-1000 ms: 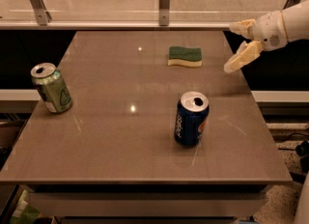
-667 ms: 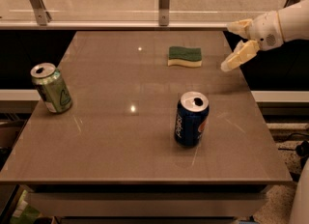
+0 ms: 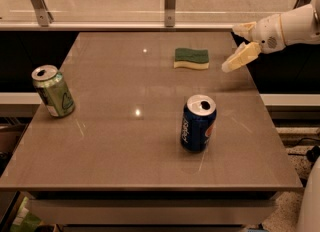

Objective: Move sponge near green can

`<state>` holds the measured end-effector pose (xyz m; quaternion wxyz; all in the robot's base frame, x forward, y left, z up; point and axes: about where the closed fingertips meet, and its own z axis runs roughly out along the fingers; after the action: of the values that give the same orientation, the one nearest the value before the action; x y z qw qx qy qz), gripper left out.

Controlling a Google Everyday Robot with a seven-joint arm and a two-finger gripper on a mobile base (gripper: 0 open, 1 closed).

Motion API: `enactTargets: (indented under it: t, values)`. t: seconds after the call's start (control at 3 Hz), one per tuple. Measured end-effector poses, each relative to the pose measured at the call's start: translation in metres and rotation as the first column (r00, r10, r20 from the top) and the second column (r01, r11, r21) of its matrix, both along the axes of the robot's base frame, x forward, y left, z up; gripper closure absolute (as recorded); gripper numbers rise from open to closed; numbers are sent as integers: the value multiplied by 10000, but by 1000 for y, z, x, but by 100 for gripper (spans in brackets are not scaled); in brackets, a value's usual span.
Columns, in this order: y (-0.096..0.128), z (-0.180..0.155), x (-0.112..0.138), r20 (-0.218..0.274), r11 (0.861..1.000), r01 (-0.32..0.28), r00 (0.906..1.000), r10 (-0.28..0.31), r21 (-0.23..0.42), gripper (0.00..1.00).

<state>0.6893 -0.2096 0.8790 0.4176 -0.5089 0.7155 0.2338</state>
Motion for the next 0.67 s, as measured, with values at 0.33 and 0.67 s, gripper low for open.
enactTargets:
  t: [0.33, 0.67]
  values:
    - [5, -6, 7, -54, 9999, 111, 9999, -111, 124, 0]
    - [12, -14, 13, -145, 9997, 69, 9999, -65, 253, 0]
